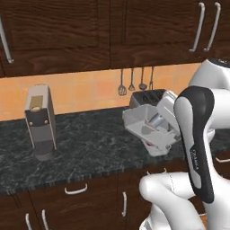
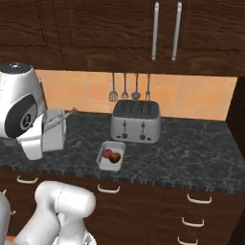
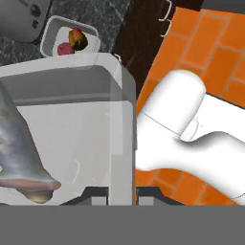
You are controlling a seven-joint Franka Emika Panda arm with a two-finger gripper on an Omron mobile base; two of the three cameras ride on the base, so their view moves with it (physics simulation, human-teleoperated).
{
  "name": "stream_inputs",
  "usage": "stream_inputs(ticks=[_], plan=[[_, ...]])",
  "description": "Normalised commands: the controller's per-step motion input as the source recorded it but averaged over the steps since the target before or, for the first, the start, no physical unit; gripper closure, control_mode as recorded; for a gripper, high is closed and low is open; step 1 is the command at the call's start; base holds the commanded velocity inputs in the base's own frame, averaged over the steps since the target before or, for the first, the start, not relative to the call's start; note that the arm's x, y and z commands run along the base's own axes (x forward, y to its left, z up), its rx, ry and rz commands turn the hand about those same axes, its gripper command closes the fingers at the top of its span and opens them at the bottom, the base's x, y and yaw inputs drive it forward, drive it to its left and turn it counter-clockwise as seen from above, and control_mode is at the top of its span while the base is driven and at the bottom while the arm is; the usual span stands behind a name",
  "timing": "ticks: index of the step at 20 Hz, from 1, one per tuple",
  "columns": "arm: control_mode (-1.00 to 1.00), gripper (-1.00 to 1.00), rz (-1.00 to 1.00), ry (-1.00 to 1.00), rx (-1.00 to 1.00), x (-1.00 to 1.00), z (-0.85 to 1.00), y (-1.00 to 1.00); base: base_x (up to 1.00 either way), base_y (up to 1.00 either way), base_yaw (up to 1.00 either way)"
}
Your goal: Take the meat container that has the fish and place it on the second highest rack of the freezer. Then take the vegetable container that has the tomato and bell pepper and place it on the highest rack of the freezer.
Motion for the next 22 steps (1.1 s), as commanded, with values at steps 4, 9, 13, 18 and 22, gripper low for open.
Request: stream_inputs(ticks=[4,9,13,18,22], plan=[[1.00,1.00,0.00,0.00,0.00,0.00,0.00,0.00,-0.70,0.41,-0.66],[1.00,1.00,0.00,0.00,0.00,0.00,0.00,0.00,-0.76,0.29,-0.82],[1.00,1.00,0.00,0.00,0.00,0.00,0.00,0.00,-0.83,0.01,-0.72],[1.00,1.00,0.00,0.00,0.00,0.00,0.00,0.00,-0.09,-0.84,-0.54],[1.00,1.00,0.00,0.00,0.00,0.00,0.00,0.00,0.17,-0.73,-0.67]])
